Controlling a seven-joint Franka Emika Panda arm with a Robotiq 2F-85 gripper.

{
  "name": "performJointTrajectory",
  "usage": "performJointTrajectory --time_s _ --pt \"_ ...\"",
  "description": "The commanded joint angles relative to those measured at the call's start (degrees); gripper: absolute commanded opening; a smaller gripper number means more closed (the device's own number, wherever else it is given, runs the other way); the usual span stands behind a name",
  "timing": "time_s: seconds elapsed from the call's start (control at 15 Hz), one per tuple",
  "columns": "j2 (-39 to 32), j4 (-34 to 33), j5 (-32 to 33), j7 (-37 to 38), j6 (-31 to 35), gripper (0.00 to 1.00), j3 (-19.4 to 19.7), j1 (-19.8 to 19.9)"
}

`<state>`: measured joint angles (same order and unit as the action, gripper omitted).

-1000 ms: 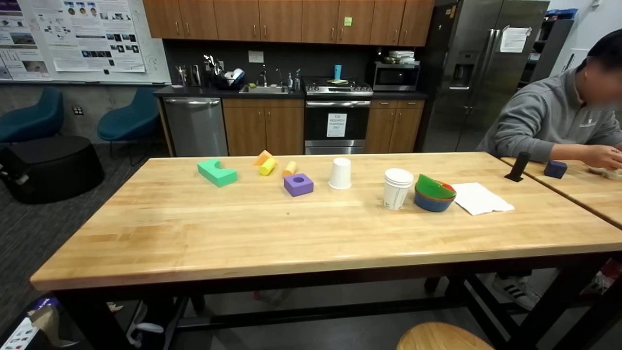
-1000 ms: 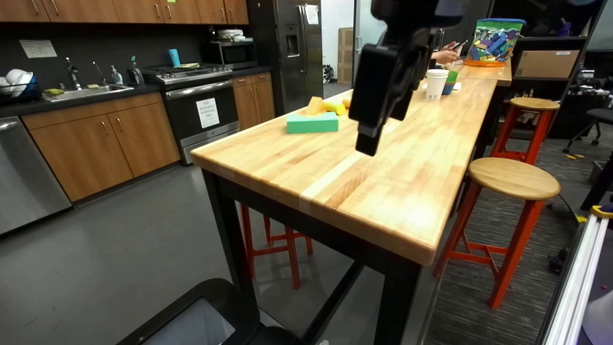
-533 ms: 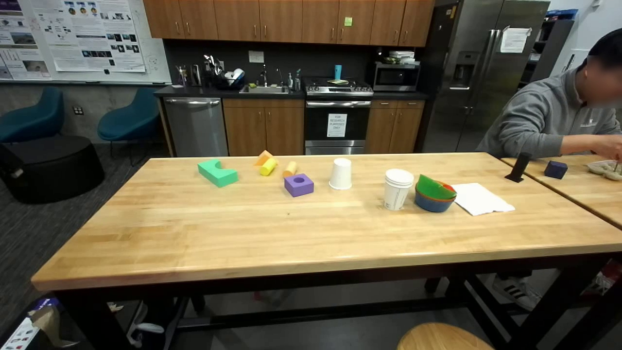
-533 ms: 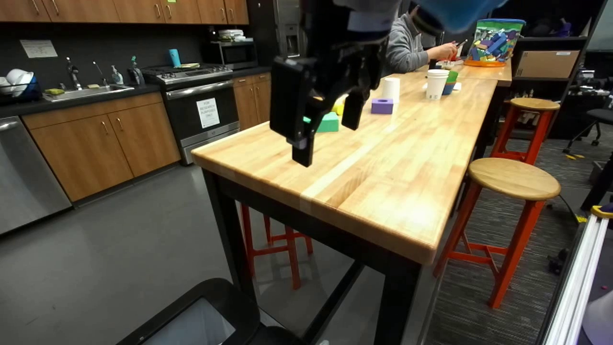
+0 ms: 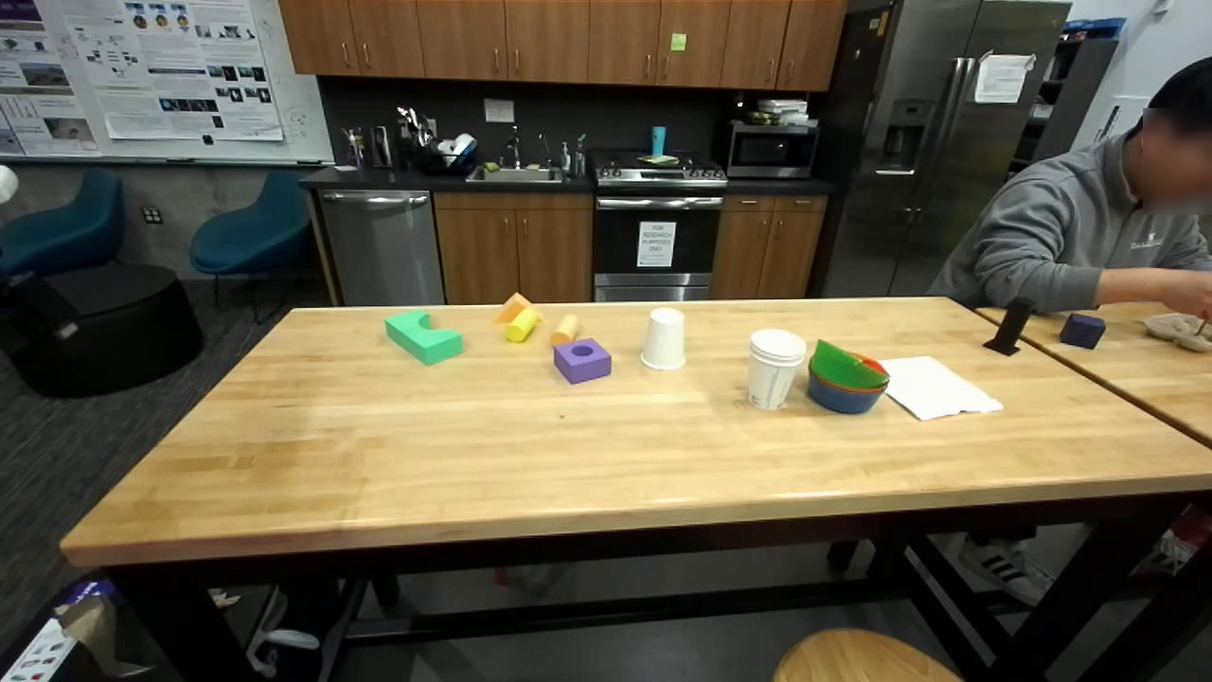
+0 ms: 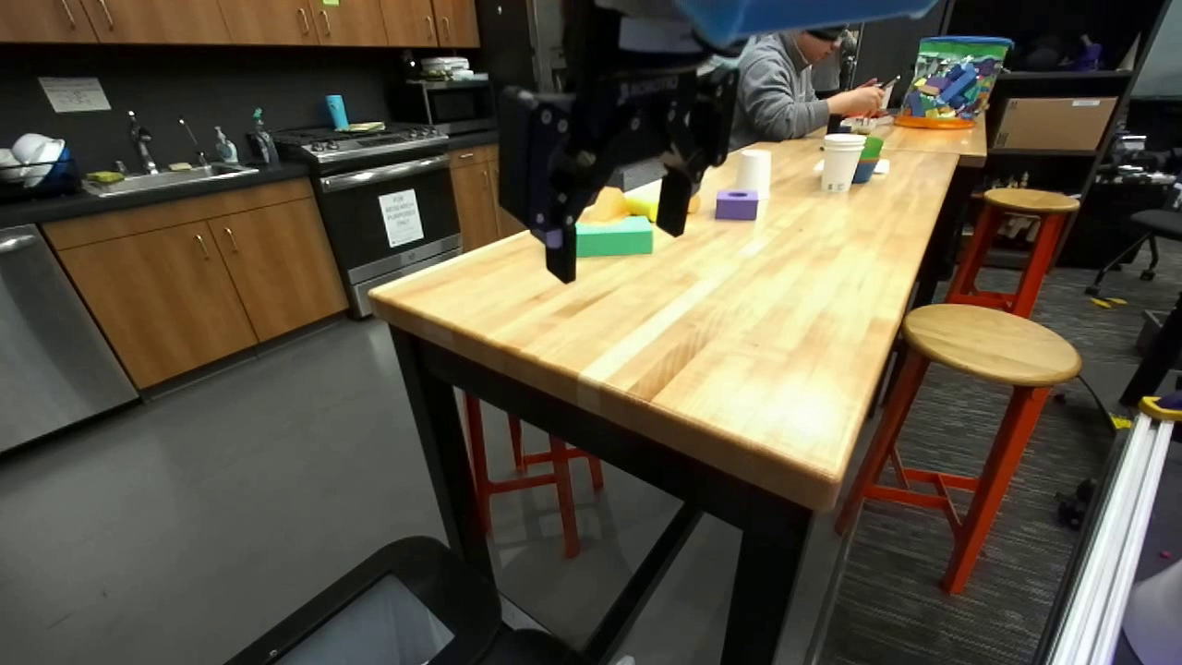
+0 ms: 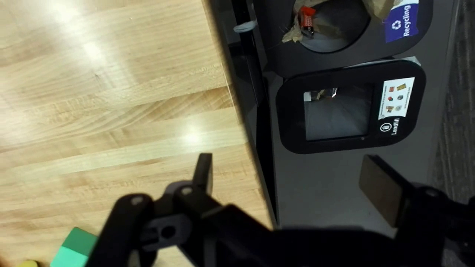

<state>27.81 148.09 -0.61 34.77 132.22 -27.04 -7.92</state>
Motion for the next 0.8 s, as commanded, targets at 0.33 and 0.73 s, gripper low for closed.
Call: performJointTrajectory --time_s 0.33,0.73 --pt "1.5 1.01 4.76 -0.38 -2.92 1.0 3.63 0.31" --pt "0.77 1.21 8.12 -4.92 -6.36 1.0 6.44 0.46"
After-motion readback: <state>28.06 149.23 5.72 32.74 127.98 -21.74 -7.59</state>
